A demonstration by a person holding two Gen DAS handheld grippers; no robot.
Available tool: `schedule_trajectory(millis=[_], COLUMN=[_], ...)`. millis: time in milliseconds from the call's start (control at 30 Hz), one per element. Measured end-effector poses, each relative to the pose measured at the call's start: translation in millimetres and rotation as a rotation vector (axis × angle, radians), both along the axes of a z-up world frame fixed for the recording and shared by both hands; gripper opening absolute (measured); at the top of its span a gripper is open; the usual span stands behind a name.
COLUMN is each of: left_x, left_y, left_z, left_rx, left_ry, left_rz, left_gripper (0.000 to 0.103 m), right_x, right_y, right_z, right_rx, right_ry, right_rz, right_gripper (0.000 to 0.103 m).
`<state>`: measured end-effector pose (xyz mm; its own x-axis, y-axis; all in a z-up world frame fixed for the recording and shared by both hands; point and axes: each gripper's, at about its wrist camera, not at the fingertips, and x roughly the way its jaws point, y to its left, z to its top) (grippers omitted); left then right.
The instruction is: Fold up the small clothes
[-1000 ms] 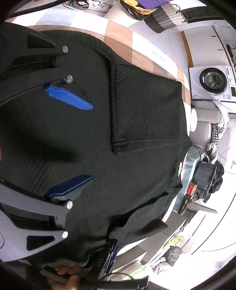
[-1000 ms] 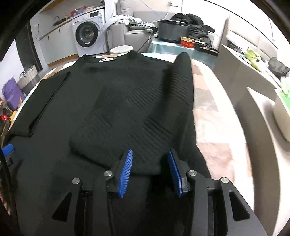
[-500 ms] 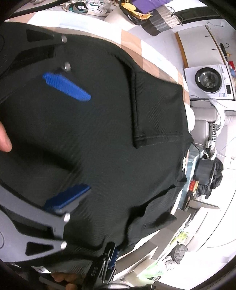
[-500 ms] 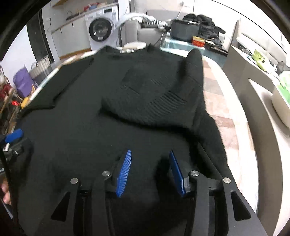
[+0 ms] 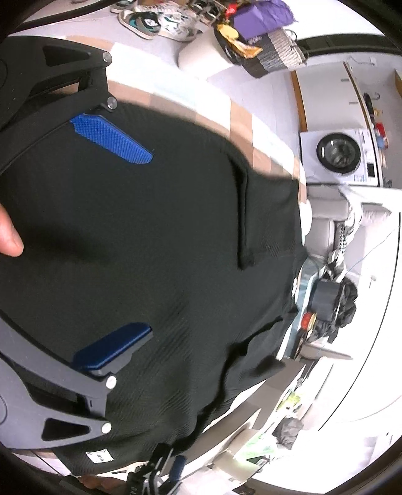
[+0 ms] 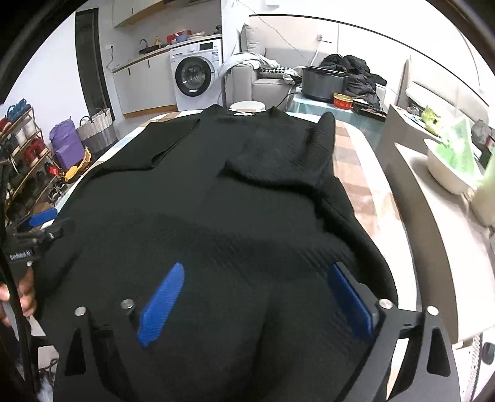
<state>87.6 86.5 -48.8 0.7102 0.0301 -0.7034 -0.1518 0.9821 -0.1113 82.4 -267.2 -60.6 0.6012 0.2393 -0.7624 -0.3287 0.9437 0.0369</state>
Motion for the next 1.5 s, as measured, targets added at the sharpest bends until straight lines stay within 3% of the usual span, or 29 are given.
schedule_trajectory(millis=[267, 400, 500, 600, 833, 967, 1067, 1367, 1500], left_x=[-44, -55, -64, -79, -105, -106, -103, -89, -88], left_y=[50, 72, 83, 92, 102, 101, 98, 82, 83], left_z=[-1, -6, -9, -14, -27, -31, -39, -41, -39], left_rx=[-0.021, -0.054, -0.033, -0.028, -0.079, -0.088, -0.113, -0.091, -0.165], left_ry=[0.004, 0.023, 0.041, 0.07, 0.108, 0.109, 0.128, 0.141, 0.129], left_rz=[0.144, 0.167, 0.179, 0.171, 0.149, 0.147, 0.135, 0.099, 0.07], left_gripper=[0.102, 0.102, 0.096, 0.087, 0.082, 0.081, 0.068, 0.06, 0.046], right_x=[-26, -30, -35, -40, -44, -44, -40, -34, -39], right_y=[-44, -63, -74, -87, -114, -125, -132, -135, -134], right_z=[-1, -6, -7, -9, -28, -31, -35, -49, -47], right_rx=[0.059, 0.057, 0.062, 0.087, 0.103, 0.08, 0.069, 0.028, 0.105], right_ry=[0.021, 0.069, 0.086, 0.108, 0.189, 0.175, 0.163, 0.161, 0.179], right_rz=[-0.064, -0.057, -0.057, -0.051, -0.078, -0.118, -0.136, -0.124, -0.067], right_gripper=[0.098, 0.097, 0.094, 0.093, 0.079, 0.079, 0.079, 0.078, 0.078])
